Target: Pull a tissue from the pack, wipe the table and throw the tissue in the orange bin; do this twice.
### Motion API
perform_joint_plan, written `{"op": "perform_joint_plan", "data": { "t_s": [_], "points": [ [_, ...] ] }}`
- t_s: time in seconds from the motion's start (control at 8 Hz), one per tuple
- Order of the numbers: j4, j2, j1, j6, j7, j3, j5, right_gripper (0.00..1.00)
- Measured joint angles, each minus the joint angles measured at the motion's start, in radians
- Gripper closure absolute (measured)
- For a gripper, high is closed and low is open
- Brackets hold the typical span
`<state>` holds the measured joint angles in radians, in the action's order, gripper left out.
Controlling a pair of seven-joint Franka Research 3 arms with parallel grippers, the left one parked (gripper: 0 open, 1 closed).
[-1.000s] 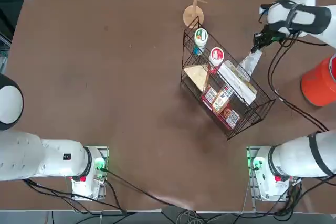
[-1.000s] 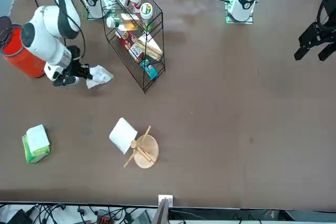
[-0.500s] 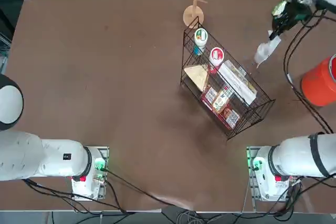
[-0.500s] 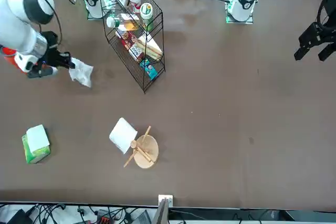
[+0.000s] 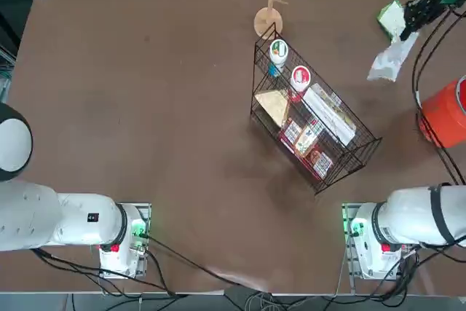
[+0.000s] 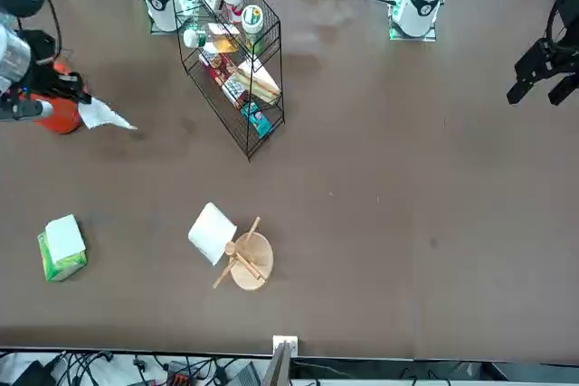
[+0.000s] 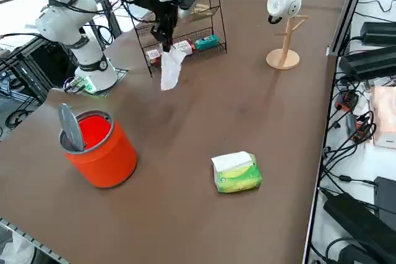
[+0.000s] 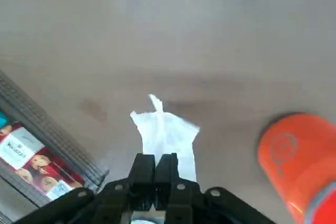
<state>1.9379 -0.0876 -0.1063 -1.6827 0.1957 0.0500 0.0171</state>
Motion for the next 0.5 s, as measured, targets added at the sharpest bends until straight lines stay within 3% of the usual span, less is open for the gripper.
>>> {"op": "perform_joint_plan", "data": {
  "t_s": [0.5],
  "points": [
    [-0.151, -0.002, -0.148, 0.126, 0.004, 0.008, 0.062, 0.98]
  ]
}}
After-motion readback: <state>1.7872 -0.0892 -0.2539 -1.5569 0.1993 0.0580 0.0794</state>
